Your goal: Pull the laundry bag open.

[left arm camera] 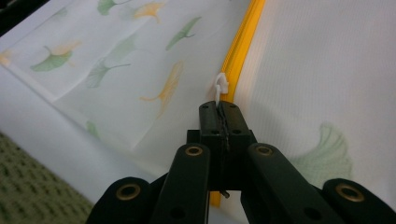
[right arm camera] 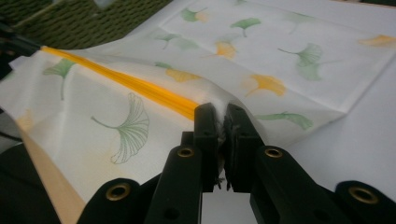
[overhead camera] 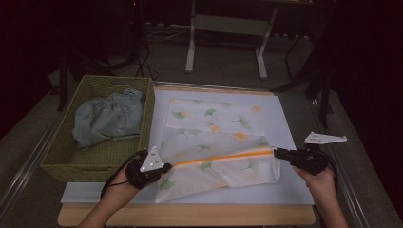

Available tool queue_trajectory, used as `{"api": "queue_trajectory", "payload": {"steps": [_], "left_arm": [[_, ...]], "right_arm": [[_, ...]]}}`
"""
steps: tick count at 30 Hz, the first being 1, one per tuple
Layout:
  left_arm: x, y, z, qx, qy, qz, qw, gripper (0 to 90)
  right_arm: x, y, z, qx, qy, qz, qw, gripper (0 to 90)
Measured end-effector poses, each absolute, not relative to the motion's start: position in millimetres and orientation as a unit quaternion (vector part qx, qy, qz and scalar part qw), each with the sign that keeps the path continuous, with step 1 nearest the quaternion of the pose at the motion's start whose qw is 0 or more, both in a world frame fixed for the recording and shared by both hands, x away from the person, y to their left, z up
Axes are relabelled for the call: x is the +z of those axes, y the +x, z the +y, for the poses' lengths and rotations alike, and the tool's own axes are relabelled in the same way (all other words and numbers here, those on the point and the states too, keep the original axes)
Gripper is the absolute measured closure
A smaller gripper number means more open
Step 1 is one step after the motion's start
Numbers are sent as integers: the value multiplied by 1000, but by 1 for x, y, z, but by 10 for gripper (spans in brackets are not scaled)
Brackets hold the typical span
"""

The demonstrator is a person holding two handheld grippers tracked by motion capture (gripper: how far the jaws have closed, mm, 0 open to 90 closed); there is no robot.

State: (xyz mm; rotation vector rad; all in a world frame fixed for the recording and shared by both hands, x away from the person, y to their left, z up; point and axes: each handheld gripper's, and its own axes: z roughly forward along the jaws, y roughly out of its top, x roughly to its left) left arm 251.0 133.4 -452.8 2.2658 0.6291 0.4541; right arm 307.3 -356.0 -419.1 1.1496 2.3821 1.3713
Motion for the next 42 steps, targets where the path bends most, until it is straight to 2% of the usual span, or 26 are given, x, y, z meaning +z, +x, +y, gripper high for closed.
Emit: {"api": "queue_trajectory", "payload": {"steps": [30,33,35,42], "left_arm": [[-455,241,170,173,871,288,358,900],[-459,241,168,171,874,282,355,900],[-468,240,163,165,882,278,343,900],[-485,239,159,161,880,285,345,900]], "right_arm": [[-430,306,-378,463,409,783,75,844],[-432,306,-376,455,409,788,78,844],[-439,306,-375,450,408,792,57,841],[-453,298,-375,439,409,798,59,819]]}}
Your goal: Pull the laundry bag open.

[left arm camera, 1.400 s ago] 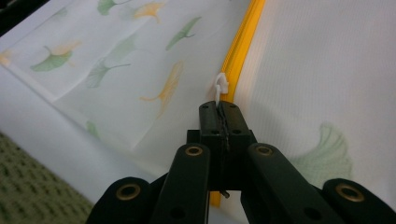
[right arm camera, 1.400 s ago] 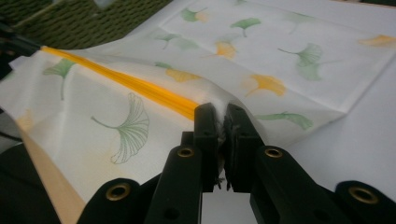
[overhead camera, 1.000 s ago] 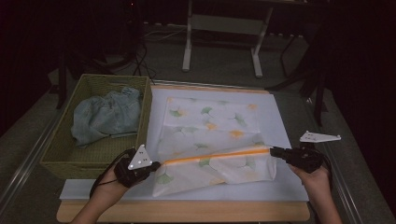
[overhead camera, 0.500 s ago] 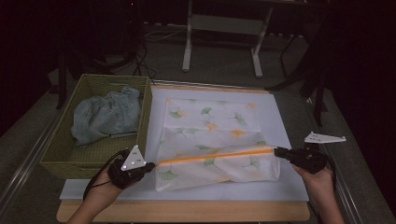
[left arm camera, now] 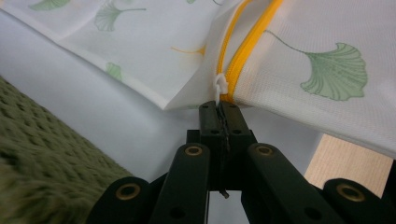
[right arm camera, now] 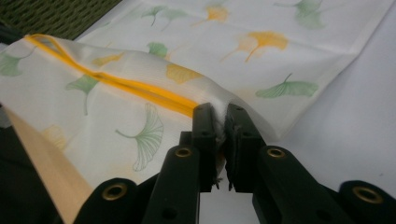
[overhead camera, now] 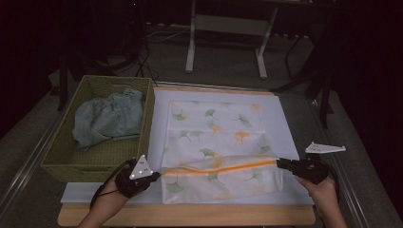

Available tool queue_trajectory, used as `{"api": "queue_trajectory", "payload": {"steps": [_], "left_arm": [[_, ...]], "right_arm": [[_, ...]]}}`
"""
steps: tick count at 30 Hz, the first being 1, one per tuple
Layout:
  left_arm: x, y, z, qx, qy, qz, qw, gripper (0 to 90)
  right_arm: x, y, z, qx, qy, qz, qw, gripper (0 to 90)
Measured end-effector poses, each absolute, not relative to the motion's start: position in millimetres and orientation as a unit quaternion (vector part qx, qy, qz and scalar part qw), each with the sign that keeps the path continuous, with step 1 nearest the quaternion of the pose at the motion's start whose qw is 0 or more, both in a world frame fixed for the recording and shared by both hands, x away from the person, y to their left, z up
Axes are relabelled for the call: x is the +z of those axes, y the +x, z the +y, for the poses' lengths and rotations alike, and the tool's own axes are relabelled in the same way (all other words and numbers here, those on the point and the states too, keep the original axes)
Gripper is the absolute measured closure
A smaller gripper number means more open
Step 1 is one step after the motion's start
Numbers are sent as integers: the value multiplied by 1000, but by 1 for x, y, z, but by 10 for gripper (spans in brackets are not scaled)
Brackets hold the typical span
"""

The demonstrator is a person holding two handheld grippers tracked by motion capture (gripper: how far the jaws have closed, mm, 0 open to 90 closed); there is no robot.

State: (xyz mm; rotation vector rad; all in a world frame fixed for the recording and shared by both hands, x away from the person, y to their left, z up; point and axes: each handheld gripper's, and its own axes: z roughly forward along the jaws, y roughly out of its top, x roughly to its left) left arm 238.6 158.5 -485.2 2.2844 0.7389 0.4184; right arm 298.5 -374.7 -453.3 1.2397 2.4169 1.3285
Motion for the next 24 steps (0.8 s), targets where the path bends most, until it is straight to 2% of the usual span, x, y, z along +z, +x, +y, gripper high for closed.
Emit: {"api": "queue_trajectory", "payload": {"steps": [4,6,8,9,11,13,16,18,19,22,24], "left_arm": [[-493,239,156,153,883,283,343,900],[-494,239,156,155,882,283,343,900],[-495,239,157,160,878,288,346,900],[-495,239,157,160,878,288,346,900],[-494,239,159,157,874,292,354,898],[-494,238,160,153,875,292,355,889],[-491,236,161,154,874,290,358,793],[-490,234,161,157,872,291,361,695],[-486,231,162,162,868,290,369,667],[-483,229,163,159,867,293,370,594],[-479,226,164,158,863,297,378,579]], "right_arm": [[-456,297,-377,433,415,798,64,721],[-455,297,-377,432,417,797,69,702],[-452,297,-377,433,415,797,77,616],[-452,297,-377,433,415,797,77,616],[-449,296,-373,438,409,795,94,489],[-448,296,-369,439,405,796,94,459],[-447,296,-361,446,395,798,90,389],[-447,296,-358,449,391,799,87,371],[-447,295,-353,455,379,802,75,283],[-446,294,-345,466,365,803,63,207],[-446,294,-343,473,359,803,57,192]]}}
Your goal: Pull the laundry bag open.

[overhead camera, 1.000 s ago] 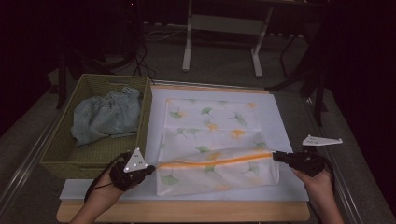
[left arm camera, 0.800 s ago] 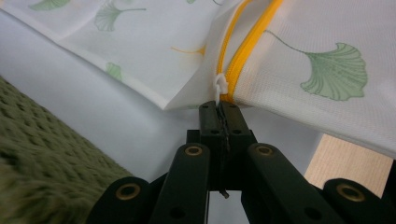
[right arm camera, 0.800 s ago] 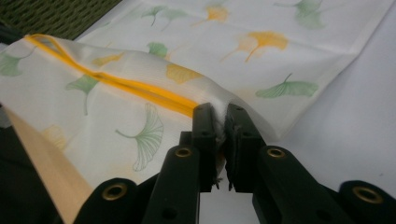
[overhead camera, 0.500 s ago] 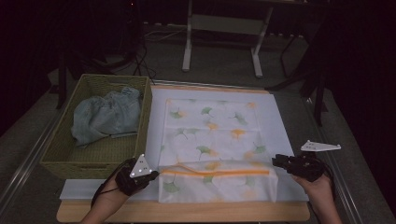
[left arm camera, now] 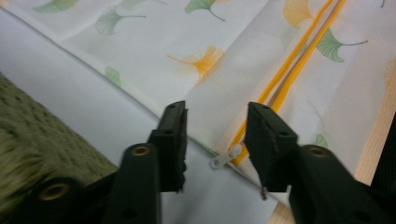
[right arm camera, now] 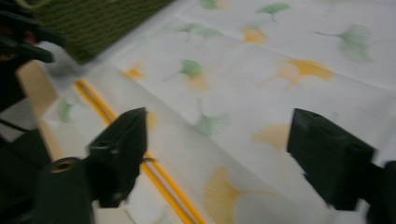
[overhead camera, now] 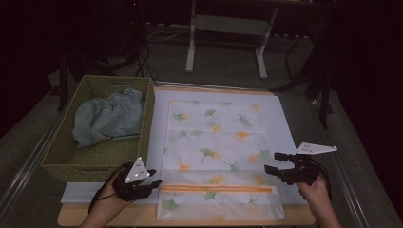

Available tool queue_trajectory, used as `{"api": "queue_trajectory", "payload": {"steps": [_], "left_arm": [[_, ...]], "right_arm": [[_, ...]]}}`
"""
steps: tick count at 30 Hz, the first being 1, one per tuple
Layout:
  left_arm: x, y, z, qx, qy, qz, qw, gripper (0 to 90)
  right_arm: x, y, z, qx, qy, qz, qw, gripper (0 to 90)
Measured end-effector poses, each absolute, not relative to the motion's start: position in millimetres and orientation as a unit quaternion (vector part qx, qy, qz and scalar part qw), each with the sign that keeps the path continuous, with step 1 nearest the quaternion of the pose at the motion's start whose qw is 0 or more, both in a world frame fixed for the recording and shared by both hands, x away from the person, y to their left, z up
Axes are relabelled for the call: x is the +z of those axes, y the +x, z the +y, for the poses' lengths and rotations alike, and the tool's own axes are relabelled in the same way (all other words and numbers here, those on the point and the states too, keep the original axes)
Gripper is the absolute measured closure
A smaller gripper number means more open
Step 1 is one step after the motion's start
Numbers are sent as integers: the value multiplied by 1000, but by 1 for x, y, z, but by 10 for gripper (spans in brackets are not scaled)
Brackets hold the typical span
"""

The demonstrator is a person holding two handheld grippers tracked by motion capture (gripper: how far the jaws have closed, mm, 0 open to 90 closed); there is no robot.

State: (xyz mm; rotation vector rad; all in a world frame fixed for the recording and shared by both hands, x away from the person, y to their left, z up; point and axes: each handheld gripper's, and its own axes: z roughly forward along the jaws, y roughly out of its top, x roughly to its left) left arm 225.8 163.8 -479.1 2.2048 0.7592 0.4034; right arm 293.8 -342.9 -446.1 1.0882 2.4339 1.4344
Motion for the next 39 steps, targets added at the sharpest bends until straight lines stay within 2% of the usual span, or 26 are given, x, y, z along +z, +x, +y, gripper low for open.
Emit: {"api": "queue_trajectory", "payload": {"steps": [4,5,7,8,11,12,14,15,16,17,19,21,22,24,27,30,34,36,39], "left_arm": [[-472,221,168,142,853,298,404,481],[-471,221,169,140,851,300,408,471],[-469,220,169,139,846,299,419,457],[-469,219,169,137,843,300,424,376],[-468,218,166,133,841,300,430,267],[-468,218,164,130,842,299,430,249],[-468,217,161,131,844,294,428,131],[-468,216,159,130,843,292,433,130],[-468,215,157,126,838,293,443,111],[-468,215,156,125,836,293,447,93],[-467,213,153,134,831,284,458,93],[-467,212,150,141,830,279,463,91],[-467,211,150,143,826,277,470,90],[-467,212,150,134,822,278,479,84],[-468,212,149,140,817,280,484,82],[-471,212,146,146,821,281,475,82],[-473,211,145,139,823,277,477,83],[-472,211,145,140,821,276,480,83],[-471,211,147,141,818,279,482,84]], "right_arm": [[-449,289,-330,483,339,804,67,193],[-450,288,-326,472,333,812,81,192],[-452,287,-324,472,324,816,78,182],[-455,287,-319,473,322,818,57,153],[-459,281,-307,467,295,829,79,153],[-461,281,-304,468,288,832,82,167],[-465,281,-298,473,270,836,67,182],[-468,281,-294,467,268,840,71,184],[-471,282,-291,461,264,844,71,212],[-475,282,-287,450,251,854,72,289],[-478,282,-284,437,243,862,85,309],[-489,282,-279,417,226,877,78,514],[-492,281,-277,409,216,883,79,524],[-497,279,-273,394,200,894,73,620],[-505,279,-267,371,188,907,70,618],[-509,280,-265,356,186,911,92,556],[-516,283,-265,341,187,917,94,526],[-519,284,-265,335,184,921,79,522],[-520,285,-264,320,183,925,93,511]]}}
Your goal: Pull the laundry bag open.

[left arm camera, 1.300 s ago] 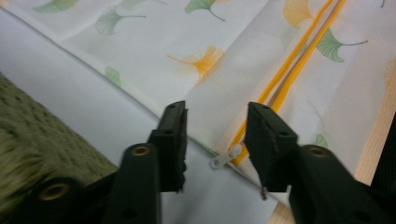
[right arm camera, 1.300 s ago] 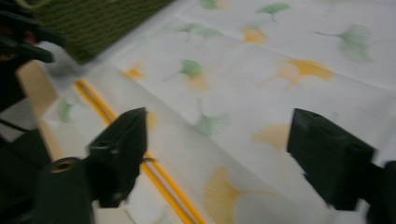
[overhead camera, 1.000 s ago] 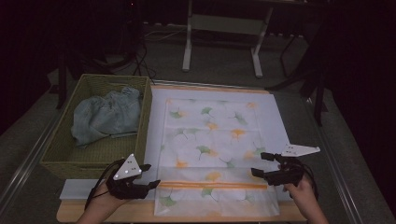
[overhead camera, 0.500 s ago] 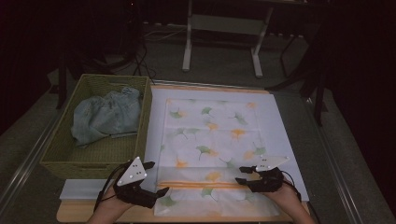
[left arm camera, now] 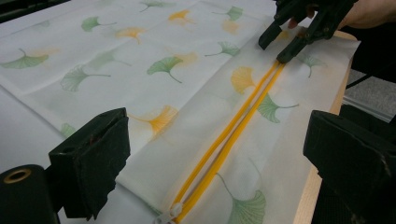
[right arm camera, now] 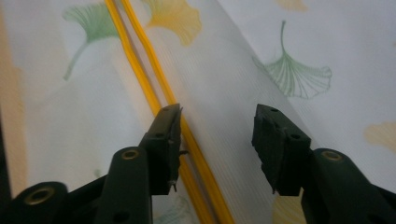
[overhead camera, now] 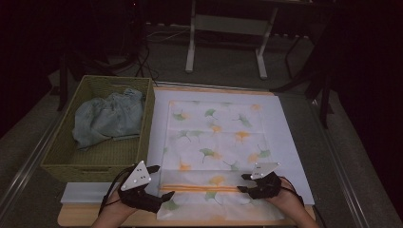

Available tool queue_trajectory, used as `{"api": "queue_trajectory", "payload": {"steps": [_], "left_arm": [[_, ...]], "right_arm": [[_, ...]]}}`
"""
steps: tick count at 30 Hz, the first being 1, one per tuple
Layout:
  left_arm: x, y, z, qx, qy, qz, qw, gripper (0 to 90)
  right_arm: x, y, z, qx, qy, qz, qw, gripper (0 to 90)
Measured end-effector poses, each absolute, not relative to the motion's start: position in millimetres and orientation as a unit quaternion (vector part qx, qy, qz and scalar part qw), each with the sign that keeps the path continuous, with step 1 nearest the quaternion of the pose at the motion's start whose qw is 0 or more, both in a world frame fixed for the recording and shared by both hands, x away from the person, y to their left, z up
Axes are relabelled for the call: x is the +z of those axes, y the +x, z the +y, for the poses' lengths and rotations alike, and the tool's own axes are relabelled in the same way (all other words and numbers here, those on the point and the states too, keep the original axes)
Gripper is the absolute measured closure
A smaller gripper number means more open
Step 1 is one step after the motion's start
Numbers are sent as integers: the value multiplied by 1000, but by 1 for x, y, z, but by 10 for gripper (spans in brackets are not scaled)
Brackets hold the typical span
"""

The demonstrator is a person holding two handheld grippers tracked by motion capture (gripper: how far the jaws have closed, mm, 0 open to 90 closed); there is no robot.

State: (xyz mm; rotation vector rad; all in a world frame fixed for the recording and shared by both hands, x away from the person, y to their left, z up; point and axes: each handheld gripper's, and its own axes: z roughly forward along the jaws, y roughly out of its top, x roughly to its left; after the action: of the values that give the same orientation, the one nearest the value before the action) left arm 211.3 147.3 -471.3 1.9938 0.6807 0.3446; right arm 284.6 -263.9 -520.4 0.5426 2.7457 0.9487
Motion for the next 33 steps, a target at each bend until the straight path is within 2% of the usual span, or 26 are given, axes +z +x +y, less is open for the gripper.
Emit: {"api": "queue_trajectory", "payload": {"steps": [9,14,16,18,20,22,23,33], "left_arm": [[-471,212,151,144,813,285,486,85],[-473,212,151,141,814,287,485,85],[-474,212,151,145,813,286,486,85],[-474,212,151,149,811,283,491,85],[-474,212,150,149,807,284,496,83],[-474,212,149,152,807,283,495,83],[-474,213,149,149,806,282,498,83],[-466,211,157,151,801,274,510,89]], "right_arm": [[-521,291,-265,307,189,925,122,473],[-521,298,-267,301,210,919,146,399],[-522,302,-268,303,222,918,129,386],[-523,308,-272,313,233,916,93,473],[-522,310,-273,312,242,914,97,632],[-520,306,-269,300,229,920,109,837],[-519,304,-265,291,228,921,121,878],[-492,308,-269,318,240,908,133,889]]}}
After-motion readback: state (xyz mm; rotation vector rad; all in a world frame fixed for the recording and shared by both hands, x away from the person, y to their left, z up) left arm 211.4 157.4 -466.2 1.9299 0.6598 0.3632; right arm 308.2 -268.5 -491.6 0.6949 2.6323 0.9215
